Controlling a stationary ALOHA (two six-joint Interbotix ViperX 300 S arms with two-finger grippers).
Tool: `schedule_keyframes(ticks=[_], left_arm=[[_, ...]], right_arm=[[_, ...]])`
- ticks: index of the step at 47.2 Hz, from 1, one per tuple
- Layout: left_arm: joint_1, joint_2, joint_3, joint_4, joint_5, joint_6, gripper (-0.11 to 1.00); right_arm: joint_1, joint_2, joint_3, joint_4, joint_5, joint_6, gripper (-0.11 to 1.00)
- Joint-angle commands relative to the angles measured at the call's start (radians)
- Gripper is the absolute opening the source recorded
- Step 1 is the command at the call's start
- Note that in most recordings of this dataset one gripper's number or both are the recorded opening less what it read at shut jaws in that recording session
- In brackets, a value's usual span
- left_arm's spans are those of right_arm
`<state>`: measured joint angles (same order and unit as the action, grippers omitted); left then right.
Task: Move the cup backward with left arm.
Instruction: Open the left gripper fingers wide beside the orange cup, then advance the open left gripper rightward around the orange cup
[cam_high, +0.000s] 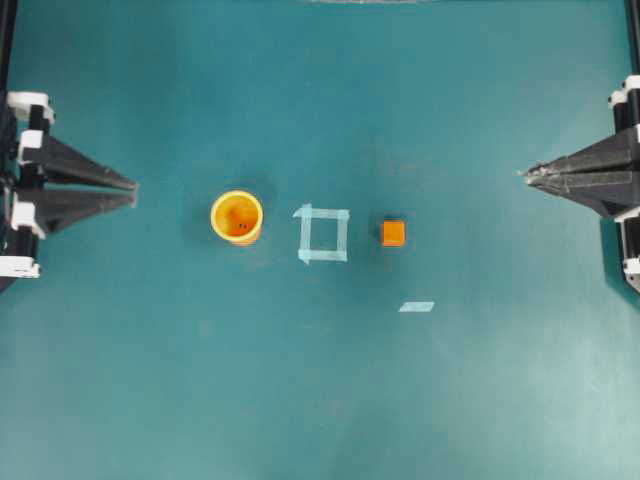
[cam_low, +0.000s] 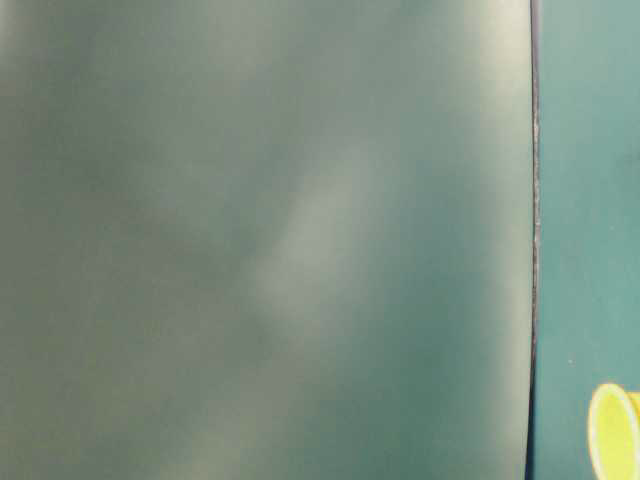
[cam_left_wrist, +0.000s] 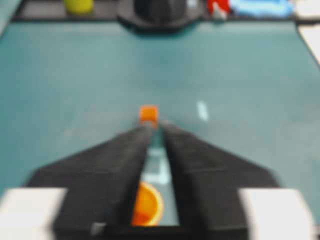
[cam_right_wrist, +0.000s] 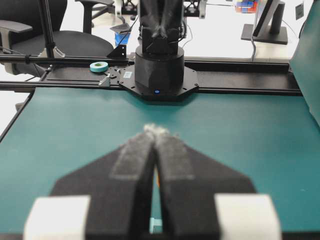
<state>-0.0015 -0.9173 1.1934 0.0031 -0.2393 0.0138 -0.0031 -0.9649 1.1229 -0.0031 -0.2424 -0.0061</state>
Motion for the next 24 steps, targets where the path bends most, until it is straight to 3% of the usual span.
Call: schedule_keyframes(ticks=[1,8,11,24], left_arm=[[-0.003,0.028,0.002,0.003,-0.011,0.003,0.29],[-0.002,0.072,0.026,0.003,-0.040,0.003,0.68],[-0.003,0.094,0.041,0.003,-0.077,0.003,0.80],[0.046,0.230,0.135,0.003,-0.342,0.005,0.78]], right_arm=[[-0.002,0.002,-0.032,0.000,-0.003,-0.003,0.00],[-0.002,0.002,-0.032,0.002,-0.003,-0.008,0.00],[-0.002,0.002,-0.034,0.000,-0.003,-0.009,0.00],[-0.002,-0.012,-0.037,-0.012,-0.003,-0.011,0.00]])
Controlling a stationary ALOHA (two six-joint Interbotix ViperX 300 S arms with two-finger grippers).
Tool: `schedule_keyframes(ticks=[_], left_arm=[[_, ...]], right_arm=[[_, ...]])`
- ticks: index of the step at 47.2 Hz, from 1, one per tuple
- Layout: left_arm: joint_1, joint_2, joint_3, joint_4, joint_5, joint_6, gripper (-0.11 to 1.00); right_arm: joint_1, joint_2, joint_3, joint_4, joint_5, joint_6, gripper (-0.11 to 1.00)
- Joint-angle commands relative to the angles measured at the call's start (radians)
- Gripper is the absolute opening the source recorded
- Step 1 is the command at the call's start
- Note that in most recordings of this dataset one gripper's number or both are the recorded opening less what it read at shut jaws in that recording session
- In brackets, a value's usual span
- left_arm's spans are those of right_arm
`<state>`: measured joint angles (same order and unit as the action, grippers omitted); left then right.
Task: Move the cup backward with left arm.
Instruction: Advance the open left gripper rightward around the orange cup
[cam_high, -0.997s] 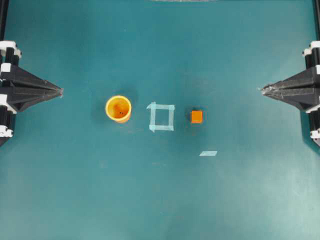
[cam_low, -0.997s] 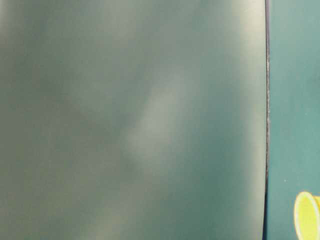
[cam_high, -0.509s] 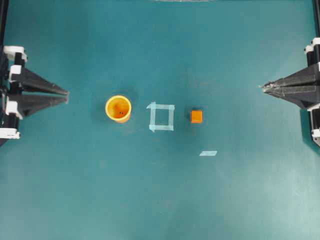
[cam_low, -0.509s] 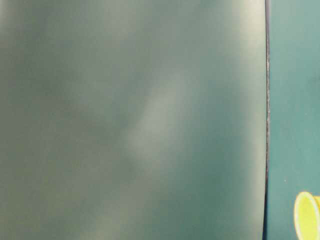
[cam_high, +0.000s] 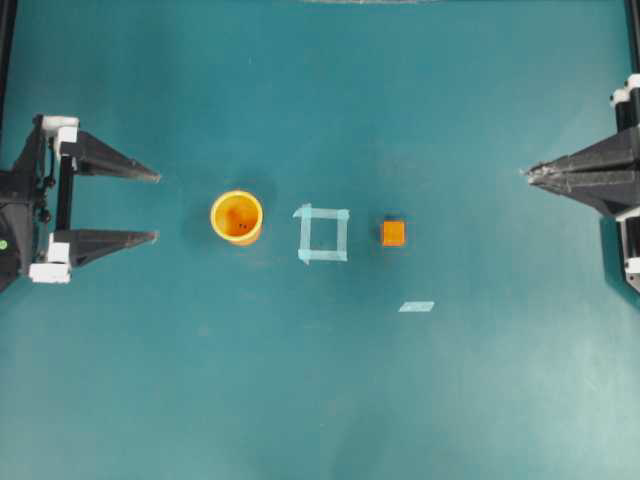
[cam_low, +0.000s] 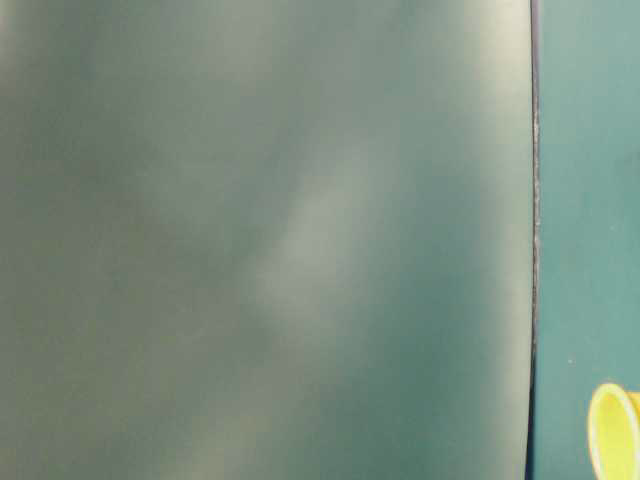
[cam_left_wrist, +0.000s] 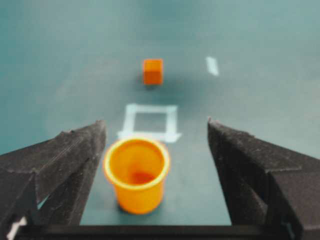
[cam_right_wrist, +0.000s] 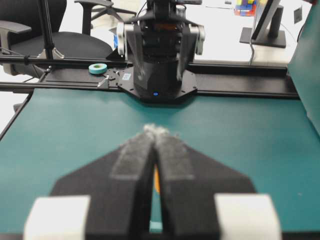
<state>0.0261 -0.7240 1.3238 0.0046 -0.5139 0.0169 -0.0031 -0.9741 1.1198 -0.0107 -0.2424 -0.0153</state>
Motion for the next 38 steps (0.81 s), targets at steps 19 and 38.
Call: schedule_keyframes(ticks=[19,38], left_arm=[[0.052,0.347,-0.003,0.000,-0.255,-0.014,0.79],[0.011,0.647,-0.074,0.000,-0.387,-0.018,0.79]], right_arm=[[-0.002,-0.012,-0.040,-0.015,0.041,-0.002,0.00],[-0.002,-0.052,-0.054,-0.015,0.049,-0.002,0.00]])
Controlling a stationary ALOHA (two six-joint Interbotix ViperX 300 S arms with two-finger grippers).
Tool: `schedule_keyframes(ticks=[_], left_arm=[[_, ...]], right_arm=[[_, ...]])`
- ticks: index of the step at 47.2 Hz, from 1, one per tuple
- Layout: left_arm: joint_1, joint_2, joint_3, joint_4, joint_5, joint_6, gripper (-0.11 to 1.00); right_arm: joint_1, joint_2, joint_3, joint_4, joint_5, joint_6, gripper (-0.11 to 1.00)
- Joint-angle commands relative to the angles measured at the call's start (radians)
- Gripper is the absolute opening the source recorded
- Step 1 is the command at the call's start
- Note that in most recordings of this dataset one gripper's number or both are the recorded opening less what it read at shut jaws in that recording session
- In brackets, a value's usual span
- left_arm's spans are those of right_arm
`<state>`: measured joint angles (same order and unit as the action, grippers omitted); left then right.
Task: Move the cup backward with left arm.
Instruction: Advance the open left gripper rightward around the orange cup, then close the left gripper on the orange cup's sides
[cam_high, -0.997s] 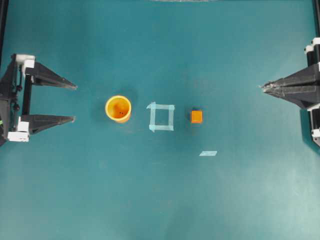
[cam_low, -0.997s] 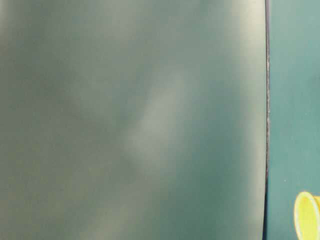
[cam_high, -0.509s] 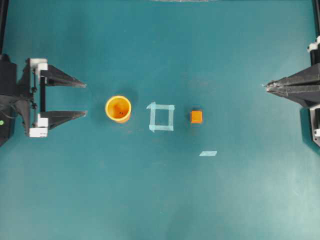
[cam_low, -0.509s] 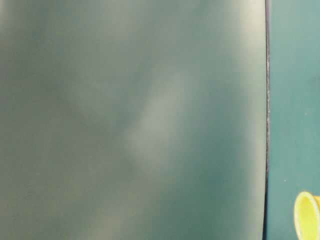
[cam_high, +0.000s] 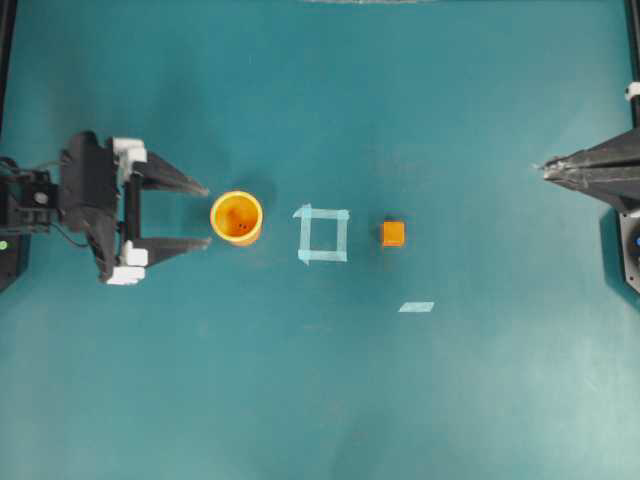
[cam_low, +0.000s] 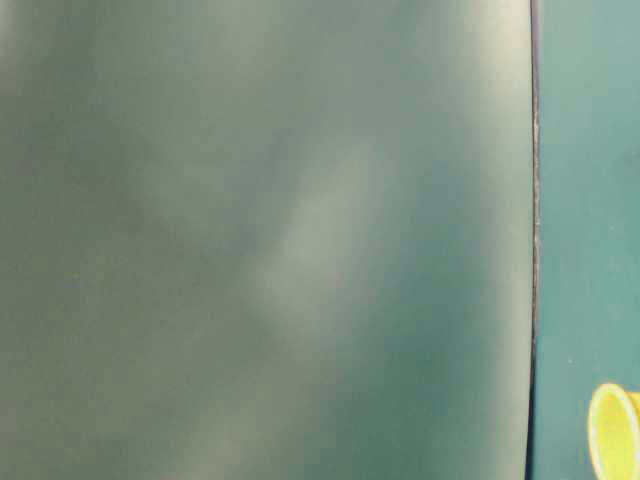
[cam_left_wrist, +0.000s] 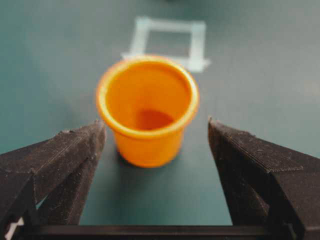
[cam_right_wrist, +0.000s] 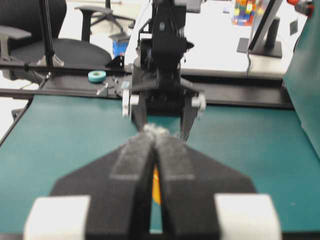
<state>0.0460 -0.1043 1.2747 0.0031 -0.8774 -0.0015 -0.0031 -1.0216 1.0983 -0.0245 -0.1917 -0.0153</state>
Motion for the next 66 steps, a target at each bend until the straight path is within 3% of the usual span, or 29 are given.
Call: schedule_keyframes(ticks=[1,16,66], left_arm=[[-0.011,0.044,-0.029,0.002,-0.026,-0.002,0.79],[0.003,0.163,-0.055,-0.002,-0.074,0.000,0.79],[0.015,0.276,-0.176,0.000,-0.080,0.003,0.76]], right_arm=[[-0.002,-0.006,-0.034,-0.002,0.000,-0.002,0.00],[-0.002,-0.018,-0.040,-0.002,0.018,-0.002,0.00],[-0.002,-0.025,-0.048,-0.002,0.020,-0.002,0.00]])
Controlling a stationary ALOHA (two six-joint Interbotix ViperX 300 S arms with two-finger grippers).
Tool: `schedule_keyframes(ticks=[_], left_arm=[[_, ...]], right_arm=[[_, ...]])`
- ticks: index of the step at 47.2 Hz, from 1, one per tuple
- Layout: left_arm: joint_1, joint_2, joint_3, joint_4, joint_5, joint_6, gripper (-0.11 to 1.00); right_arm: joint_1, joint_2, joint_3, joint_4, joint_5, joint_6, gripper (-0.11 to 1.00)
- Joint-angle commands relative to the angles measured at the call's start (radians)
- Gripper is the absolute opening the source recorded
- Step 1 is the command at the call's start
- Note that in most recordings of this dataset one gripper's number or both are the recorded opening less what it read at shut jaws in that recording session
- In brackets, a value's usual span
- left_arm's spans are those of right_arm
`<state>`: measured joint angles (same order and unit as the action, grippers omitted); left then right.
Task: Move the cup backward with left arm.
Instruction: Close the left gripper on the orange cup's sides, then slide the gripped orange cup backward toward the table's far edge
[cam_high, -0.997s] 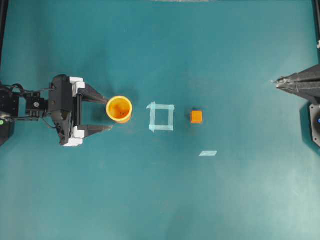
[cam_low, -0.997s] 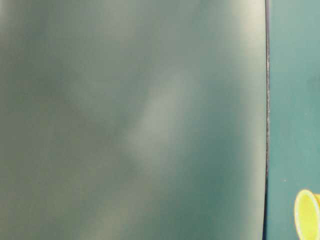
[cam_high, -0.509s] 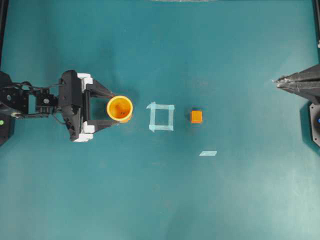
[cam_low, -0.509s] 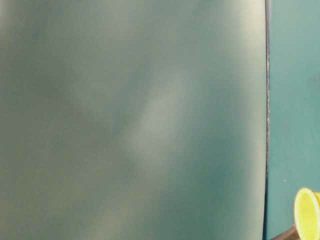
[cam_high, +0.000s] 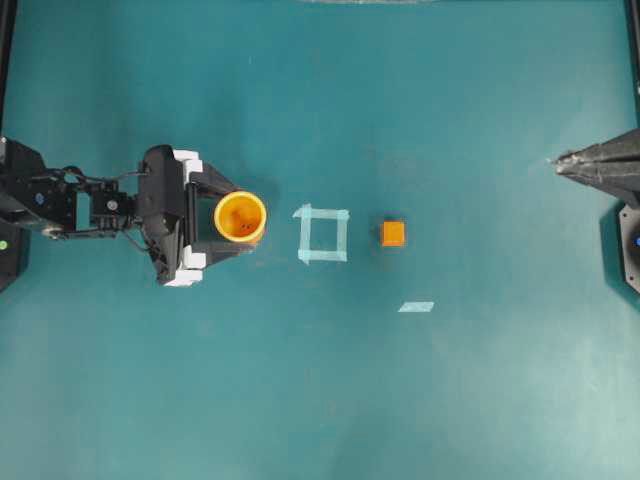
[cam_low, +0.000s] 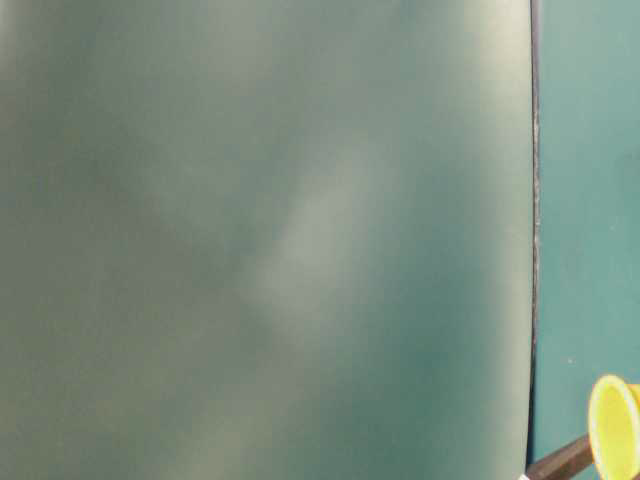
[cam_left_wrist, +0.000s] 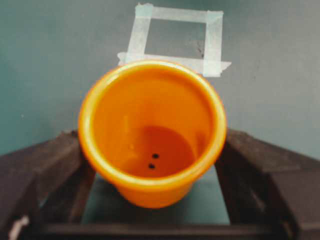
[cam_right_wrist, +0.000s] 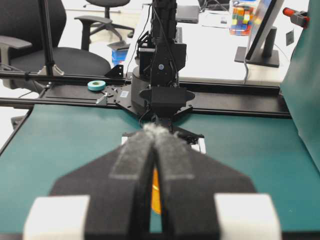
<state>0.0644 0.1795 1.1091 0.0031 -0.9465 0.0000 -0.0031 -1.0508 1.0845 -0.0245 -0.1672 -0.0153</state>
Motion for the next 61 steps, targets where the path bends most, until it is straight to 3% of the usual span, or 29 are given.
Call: schedule_keyframes(ticks=[1,9,34,61], left_arm=[[-0.003,-0.009,-0.009,0.000,-0.011,0.003,0.76],[-0.003,-0.012,-0.006,0.000,-0.009,0.008,0.63],[0.002,-0.012,-0.037,0.000,-0.017,0.020,0.63],[0.215,-0.015,-0.063,0.002,-0.063,0.020,0.63]], right_arm=[[-0.002,0.005,-0.034,-0.002,-0.005,-0.002,0.00],[0.000,0.005,-0.034,-0.002,-0.005,-0.002,0.00],[-0.002,0.005,-0.035,-0.002,0.015,0.005,0.00],[-0.002,0.003,-0.035,-0.002,0.015,0.003,0.00]])
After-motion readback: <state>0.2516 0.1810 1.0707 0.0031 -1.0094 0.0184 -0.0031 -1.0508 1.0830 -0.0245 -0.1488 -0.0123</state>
